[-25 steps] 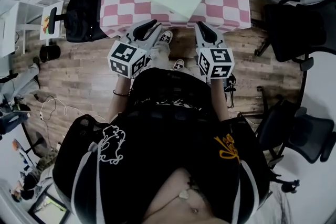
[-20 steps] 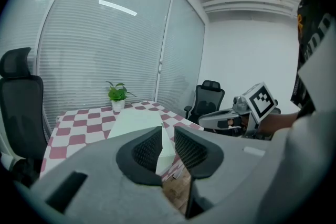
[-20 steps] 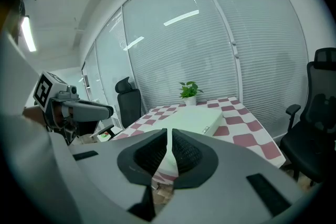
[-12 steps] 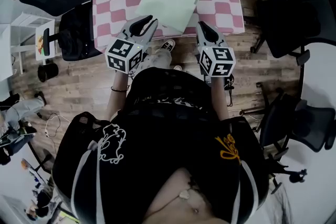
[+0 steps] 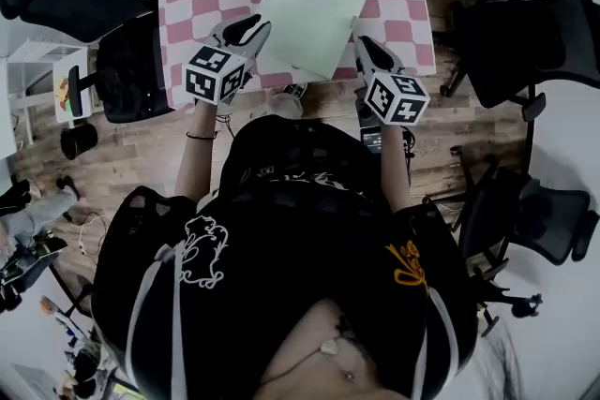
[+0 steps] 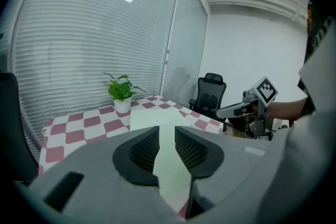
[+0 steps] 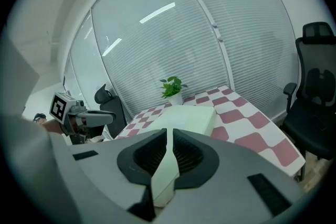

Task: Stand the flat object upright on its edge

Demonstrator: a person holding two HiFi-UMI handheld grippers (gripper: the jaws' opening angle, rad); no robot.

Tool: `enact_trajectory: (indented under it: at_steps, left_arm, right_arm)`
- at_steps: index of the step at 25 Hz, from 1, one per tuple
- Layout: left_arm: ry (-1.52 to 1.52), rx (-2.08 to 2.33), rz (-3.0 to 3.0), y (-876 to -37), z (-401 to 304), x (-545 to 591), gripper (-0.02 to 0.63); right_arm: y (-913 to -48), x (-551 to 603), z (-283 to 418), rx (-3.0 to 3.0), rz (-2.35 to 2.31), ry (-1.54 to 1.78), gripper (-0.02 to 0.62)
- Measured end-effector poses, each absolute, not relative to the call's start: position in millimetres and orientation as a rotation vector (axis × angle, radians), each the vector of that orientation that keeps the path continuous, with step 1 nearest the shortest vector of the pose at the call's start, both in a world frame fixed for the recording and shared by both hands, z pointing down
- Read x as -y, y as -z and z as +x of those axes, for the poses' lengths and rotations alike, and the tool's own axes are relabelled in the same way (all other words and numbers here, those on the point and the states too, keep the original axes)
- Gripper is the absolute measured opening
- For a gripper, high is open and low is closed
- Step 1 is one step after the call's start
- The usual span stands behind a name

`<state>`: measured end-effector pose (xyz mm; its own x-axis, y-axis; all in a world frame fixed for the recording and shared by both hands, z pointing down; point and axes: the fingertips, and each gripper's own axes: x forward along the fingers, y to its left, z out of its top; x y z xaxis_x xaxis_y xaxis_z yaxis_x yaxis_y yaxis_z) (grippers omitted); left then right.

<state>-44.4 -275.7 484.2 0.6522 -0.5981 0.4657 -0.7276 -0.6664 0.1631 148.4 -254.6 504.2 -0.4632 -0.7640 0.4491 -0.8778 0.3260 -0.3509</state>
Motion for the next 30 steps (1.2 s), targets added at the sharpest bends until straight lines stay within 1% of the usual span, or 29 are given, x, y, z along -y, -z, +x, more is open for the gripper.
enact_trajectory:
  at_steps: [5,6,7,9,10,11,12,17,20,23,30]
  left_arm:
    - [-0.603,0.983,2.51,-511.3,-58.4,313.3,0.089]
    - [-0.612,0.96,2.501,-517.4,-59.1,319.5,0.1]
    - [-0.621,0.932,2.488,-524.0,-59.0,325.1,0.129]
    - [-0.649,0.869,2.457,-538.7,-57.4,334.3,0.211]
    - [-0.669,0.841,2.442,-546.2,-56.6,338.4,0.226]
    - [-0.687,0.817,2.428,-553.6,-55.9,342.4,0.237]
    - [-0.7,0.796,2.412,-561.0,-55.3,346.6,0.248]
    - [-0.654,0.677,2.278,-596.8,-51.0,363.7,0.331]
    - [-0.596,0.615,2.198,-612.1,-45.5,371.7,0.355]
    - [-0.553,0.585,2.135,-622.5,-42.5,378.3,0.362]
    - [-0.473,0.534,2.053,-630.4,-28.7,385.6,0.365]
  right_arm:
    - [-522.2,278.6,145.6,2.376,1.444,-0.906,0.035]
    - [-526.8,283.5,146.7,2.365,1.446,-0.924,0.035]
    - [-531.6,288.3,148.2,2.354,1.452,-0.951,0.035]
    - [-542.2,296.9,150.8,2.339,1.467,-1.034,0.047]
    - [-548.3,300.5,151.7,2.331,1.472,-1.09,0.094]
    - [-554.7,303.7,152.7,2.321,1.476,-1.15,0.156]
    - [-561.0,307.1,153.7,2.307,1.481,-1.201,0.181]
    - [-591.8,322.0,154.1,2.227,1.482,-1.337,0.246]
    - [-604.6,329.0,150.2,2.198,1.479,-1.452,0.256]
    - [-610.3,336.3,148.4,2.171,1.506,-1.533,0.259]
    - [-628.0,335.8,150.9,2.094,1.485,-1.511,0.259]
